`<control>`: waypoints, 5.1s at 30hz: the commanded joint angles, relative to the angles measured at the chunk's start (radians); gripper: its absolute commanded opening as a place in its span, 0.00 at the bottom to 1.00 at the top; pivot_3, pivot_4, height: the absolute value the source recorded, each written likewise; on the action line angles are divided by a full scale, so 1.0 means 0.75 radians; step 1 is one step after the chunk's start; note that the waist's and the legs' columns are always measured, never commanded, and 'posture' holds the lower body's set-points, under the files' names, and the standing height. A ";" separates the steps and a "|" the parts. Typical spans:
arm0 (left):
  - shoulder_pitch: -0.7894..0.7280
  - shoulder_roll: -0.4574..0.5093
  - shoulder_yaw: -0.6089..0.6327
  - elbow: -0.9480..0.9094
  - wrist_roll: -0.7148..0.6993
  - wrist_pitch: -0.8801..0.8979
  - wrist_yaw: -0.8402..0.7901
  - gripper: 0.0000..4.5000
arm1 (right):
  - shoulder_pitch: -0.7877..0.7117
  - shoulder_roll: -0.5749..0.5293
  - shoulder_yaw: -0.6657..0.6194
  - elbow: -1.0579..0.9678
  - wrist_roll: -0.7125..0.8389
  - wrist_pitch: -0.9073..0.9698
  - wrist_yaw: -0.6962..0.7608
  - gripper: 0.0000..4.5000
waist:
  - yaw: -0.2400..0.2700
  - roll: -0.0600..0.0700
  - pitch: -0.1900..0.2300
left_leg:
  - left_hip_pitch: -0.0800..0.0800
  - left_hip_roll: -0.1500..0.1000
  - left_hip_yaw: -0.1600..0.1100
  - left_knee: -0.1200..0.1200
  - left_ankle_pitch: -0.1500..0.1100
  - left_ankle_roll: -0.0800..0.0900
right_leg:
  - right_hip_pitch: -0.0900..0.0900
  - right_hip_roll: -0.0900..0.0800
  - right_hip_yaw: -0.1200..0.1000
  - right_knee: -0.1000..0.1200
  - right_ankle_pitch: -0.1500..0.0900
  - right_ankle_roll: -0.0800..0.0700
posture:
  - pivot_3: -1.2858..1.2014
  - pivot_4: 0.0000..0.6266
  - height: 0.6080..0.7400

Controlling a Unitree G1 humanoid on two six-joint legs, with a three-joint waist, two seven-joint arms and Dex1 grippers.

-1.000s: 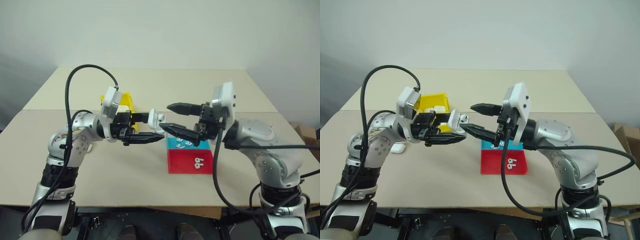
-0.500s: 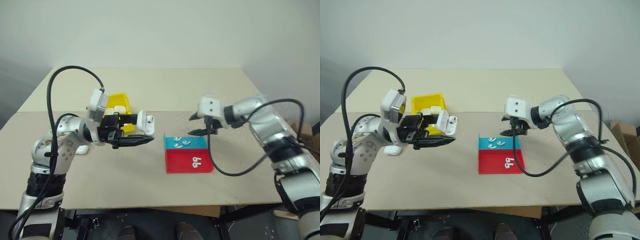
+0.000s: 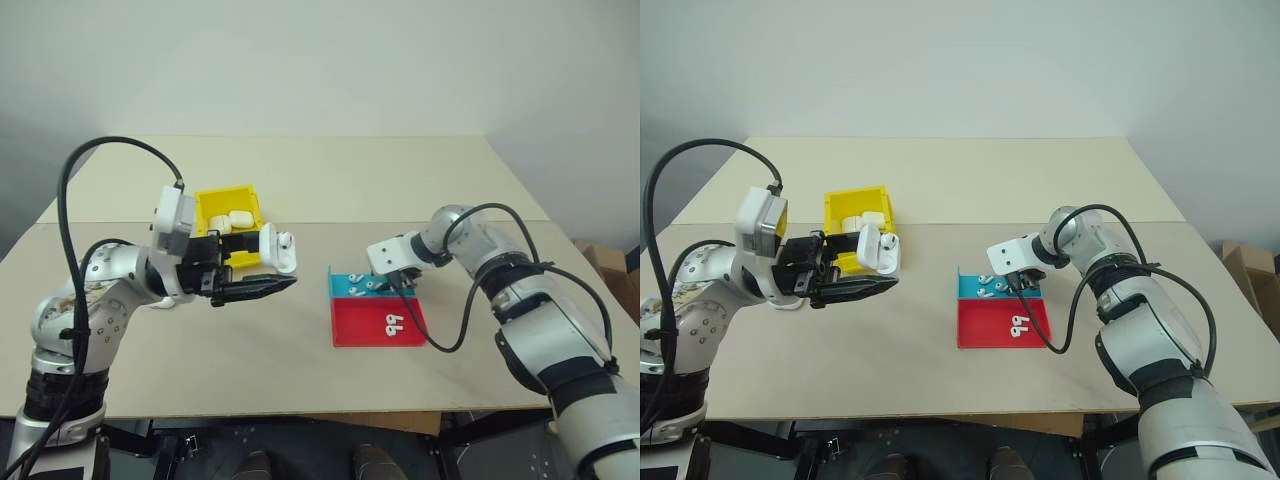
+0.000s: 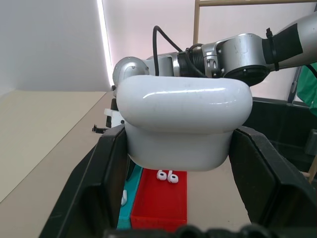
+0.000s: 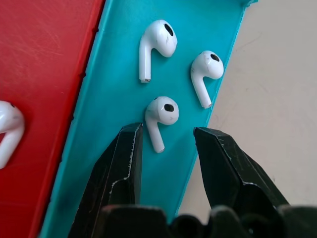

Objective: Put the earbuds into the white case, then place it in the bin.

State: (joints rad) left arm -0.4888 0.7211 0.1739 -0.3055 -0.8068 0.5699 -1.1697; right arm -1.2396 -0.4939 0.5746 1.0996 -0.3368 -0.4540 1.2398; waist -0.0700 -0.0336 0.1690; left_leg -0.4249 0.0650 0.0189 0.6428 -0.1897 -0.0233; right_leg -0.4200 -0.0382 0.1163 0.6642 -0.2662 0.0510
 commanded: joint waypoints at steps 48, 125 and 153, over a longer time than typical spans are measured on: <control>-0.072 -0.013 -0.033 0.017 -0.045 -0.020 -0.025 0.62 | 0.253 -0.141 -0.500 -0.696 0.446 0.597 0.255 0.14 | 0.015 0.001 0.000 | 0.000 0.000 -0.002 0.000 0.000 0.000 | 0.002 0.000 -0.002 0.000 0.000 0.000 | 0.52 0.24 1.00; -0.335 -0.360 -0.206 0.397 0.475 -0.209 0.236 0.62 | 0.254 -0.408 -0.491 -1.776 0.997 1.784 -0.322 0.00 | 0.034 0.003 0.000 | -0.012 -0.001 -0.014 0.003 0.000 0.001 | -0.003 0.000 -0.013 -0.002 0.000 -0.001 | 0.52 0.24 1.00; -0.616 -0.513 -0.058 0.931 0.856 -0.330 1.158 1.00 | 0.631 -0.215 -1.030 -2.144 1.452 2.133 -0.850 0.00 | 0.068 0.003 -0.001 | -0.017 -0.006 -0.023 0.002 0.002 -0.002 | -0.002 -0.004 -0.020 -0.003 0.001 -0.001 | 0.52 0.24 1.00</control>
State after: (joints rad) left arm -0.9751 0.2977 0.1007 0.5124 -0.1200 0.3601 -0.2177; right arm -0.7705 -0.6417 -0.1533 -0.4734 0.7321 1.1710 0.6068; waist -0.0192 -0.0312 0.1685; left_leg -0.4373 0.0606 0.0013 0.6444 -0.1882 -0.0251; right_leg -0.4215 -0.0408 0.1011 0.6623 -0.2657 0.0501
